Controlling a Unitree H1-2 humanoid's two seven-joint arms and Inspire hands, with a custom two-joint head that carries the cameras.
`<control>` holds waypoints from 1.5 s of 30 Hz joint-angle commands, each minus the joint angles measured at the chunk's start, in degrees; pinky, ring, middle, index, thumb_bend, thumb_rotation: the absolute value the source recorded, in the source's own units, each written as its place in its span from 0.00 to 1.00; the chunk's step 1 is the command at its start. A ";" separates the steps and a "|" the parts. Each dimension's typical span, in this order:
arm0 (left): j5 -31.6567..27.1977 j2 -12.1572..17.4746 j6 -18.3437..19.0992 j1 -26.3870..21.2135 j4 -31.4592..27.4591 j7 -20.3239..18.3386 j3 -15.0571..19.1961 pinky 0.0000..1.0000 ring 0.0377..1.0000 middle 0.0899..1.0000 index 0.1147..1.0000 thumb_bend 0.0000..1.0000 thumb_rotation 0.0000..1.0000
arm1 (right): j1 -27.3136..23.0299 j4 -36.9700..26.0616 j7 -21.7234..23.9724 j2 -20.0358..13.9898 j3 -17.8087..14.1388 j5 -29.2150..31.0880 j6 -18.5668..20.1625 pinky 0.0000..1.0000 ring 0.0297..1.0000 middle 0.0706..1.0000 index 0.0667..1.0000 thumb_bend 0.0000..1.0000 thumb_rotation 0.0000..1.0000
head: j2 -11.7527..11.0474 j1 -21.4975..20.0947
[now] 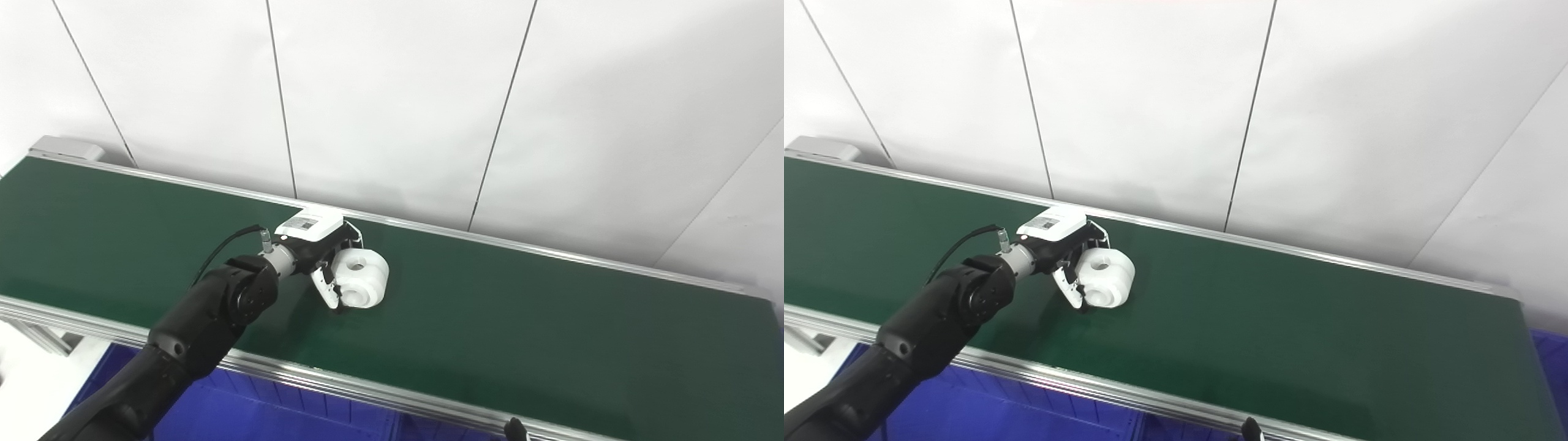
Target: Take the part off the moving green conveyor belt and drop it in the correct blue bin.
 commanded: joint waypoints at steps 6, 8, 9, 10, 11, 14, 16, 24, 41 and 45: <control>-2.84 3.22 0.39 5.86 -19.11 -0.66 4.77 0.20 0.23 0.39 0.42 0.52 0.00 | 0.80 -3.35 0.63 0.37 0.56 0.85 1.82 0.98 0.98 1.00 1.00 0.75 1.00 | 1.61 2.40; -3.56 4.07 1.24 8.74 -24.83 -1.92 5.93 0.19 0.22 0.41 0.42 0.52 0.00 | 0.89 -4.17 0.73 0.23 0.62 1.03 2.64 0.99 0.98 1.00 1.00 0.76 1.00 | 2.68 3.32; -3.97 4.40 1.86 10.02 -27.40 -2.75 6.50 0.19 0.22 0.42 0.42 0.52 0.00 | 0.94 -4.58 0.78 0.15 0.65 1.13 3.04 0.99 0.98 1.00 1.00 0.76 1.00 | 2.68 3.32; -4.42 4.86 3.22 11.99 -31.36 -4.13 7.40 0.19 0.21 0.42 0.42 0.52 0.00 | 1.01 -5.13 0.79 0.12 0.66 1.26 3.43 1.00 0.98 1.00 1.00 0.76 1.00 | 3.70 4.25; -4.68 5.08 4.21 13.28 -34.07 -5.27 8.10 0.19 0.23 0.37 0.43 0.52 0.00 | 1.06 -5.59 0.79 0.09 0.66 1.37 3.78 1.00 0.98 1.00 1.00 0.77 1.00 | 3.92 4.44; -4.82 6.05 6.15 18.16 -42.30 -7.61 10.47 0.18 0.21 0.33 0.43 0.52 0.00 | 1.43 -7.80 0.61 0.14 0.60 1.81 5.93 1.00 0.99 1.00 1.00 0.78 1.00 | 6.52 6.53; -5.05 6.57 6.54 20.57 -45.65 -8.82 11.82 0.21 0.24 0.33 0.43 0.52 0.00 | 1.49 -8.79 0.51 0.18 0.51 2.01 6.63 1.00 0.98 1.00 1.00 0.78 1.00 | 7.79 7.29; -3.61 9.42 8.89 26.88 -54.00 -15.55 16.07 0.20 0.24 0.34 0.43 0.52 0.00 | 1.43 -10.57 0.94 0.10 0.74 3.54 7.65 1.00 1.00 1.00 1.00 0.76 1.00 | 10.37 7.66; 3.10 14.57 8.55 34.16 -41.88 -20.47 18.07 0.34 0.36 0.42 0.46 0.50 0.00 | 1.76 -11.46 0.34 1.16 1.86 2.04 9.28 1.00 0.99 1.00 1.00 0.76 1.00 | 10.86 6.37; 8.64 15.92 9.17 33.08 -38.04 -24.25 14.86 0.32 0.35 0.40 0.45 0.50 0.00 | 1.40 -11.34 0.61 1.38 2.72 2.13 9.75 1.00 0.99 1.00 1.00 0.77 1.00 | 10.92 6.34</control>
